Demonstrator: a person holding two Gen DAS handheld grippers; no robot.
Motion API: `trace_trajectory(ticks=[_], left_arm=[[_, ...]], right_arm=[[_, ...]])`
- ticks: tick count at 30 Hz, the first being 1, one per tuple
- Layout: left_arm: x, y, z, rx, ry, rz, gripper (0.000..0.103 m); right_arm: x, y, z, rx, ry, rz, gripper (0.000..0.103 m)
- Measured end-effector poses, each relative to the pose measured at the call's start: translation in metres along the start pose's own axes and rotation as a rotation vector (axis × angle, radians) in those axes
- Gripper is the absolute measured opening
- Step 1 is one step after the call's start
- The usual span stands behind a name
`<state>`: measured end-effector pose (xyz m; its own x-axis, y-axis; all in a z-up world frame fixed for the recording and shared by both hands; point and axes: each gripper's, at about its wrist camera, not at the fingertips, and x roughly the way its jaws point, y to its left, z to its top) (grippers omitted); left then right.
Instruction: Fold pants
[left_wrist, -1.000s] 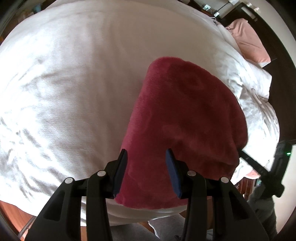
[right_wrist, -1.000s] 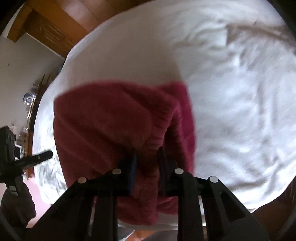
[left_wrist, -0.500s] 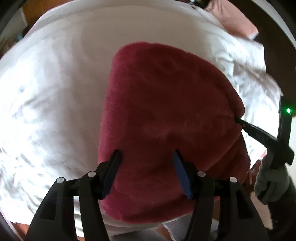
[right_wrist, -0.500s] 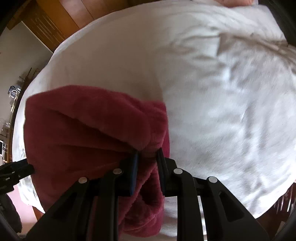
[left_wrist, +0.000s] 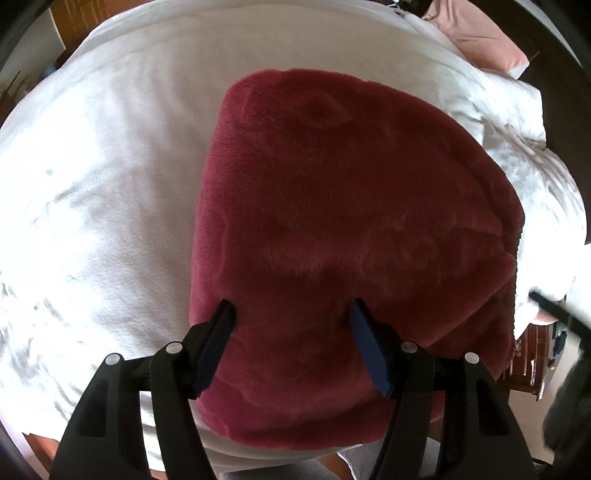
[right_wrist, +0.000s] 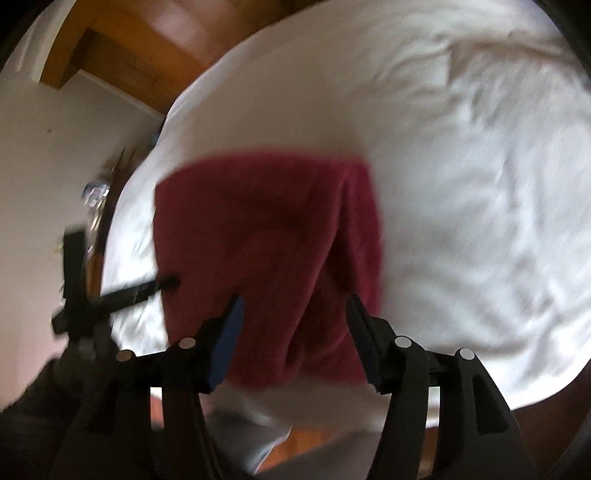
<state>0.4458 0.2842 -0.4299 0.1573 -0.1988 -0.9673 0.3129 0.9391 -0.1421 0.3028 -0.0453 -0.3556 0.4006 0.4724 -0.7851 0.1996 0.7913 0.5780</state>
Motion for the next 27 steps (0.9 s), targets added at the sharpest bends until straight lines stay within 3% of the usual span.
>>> trace_trajectory(ticks=[3,4,5,9,10,12,13,14,17,19,21,23,24,27], left_arm=[[-0.002,0.005,-0.002,-0.012,0.001,-0.003,0.064],[-0.002,0.006,-0.001,-0.017,0.002,-0.004,0.064],[-0.002,0.006,0.0,-0.022,0.004,-0.004,0.064],[-0.003,0.006,0.007,-0.021,0.0,-0.008,0.064],[-0.004,0.005,0.008,-0.02,-0.003,-0.011,0.064],[-0.006,0.003,0.01,-0.019,-0.009,-0.023,0.064],[-0.006,0.002,0.01,-0.016,-0.011,-0.028,0.066],[-0.007,-0.001,0.011,-0.004,-0.018,-0.007,0.067],[-0.002,0.004,0.011,-0.002,-0.003,0.014,0.067],[-0.002,0.008,0.011,-0.01,-0.001,0.012,0.067],[-0.004,0.01,0.011,-0.015,-0.002,0.01,0.067],[-0.005,0.01,0.011,-0.02,-0.002,0.005,0.067],[-0.005,0.009,0.011,-0.021,-0.002,0.003,0.067],[-0.009,0.01,0.011,-0.013,-0.003,0.002,0.067]], right_arm=[[0.024,0.007,-0.02,-0.025,0.072,-0.014,0.059],[0.031,0.007,-0.022,-0.017,0.081,-0.024,0.049],[0.035,0.007,-0.022,-0.01,0.082,-0.024,0.018],[0.007,0.007,-0.016,-0.031,-0.013,-0.136,0.016],[0.001,0.002,-0.014,-0.017,-0.028,-0.169,0.009],[-0.005,-0.013,-0.014,0.021,-0.036,-0.2,0.009],[-0.004,-0.02,-0.014,0.026,-0.035,-0.255,0.0],[-0.002,-0.028,-0.015,0.022,-0.034,-0.326,0.0],[0.005,-0.052,-0.015,0.088,-0.02,-0.353,0.0],[-0.012,-0.061,-0.016,0.171,-0.07,-0.321,0.0],[-0.031,-0.052,-0.011,0.155,-0.134,-0.279,0.007],[-0.042,-0.035,-0.005,0.116,-0.165,-0.199,0.068],[-0.044,-0.027,-0.003,0.098,-0.177,-0.151,0.072],[-0.031,-0.005,0.0,0.044,-0.135,-0.072,0.07]])
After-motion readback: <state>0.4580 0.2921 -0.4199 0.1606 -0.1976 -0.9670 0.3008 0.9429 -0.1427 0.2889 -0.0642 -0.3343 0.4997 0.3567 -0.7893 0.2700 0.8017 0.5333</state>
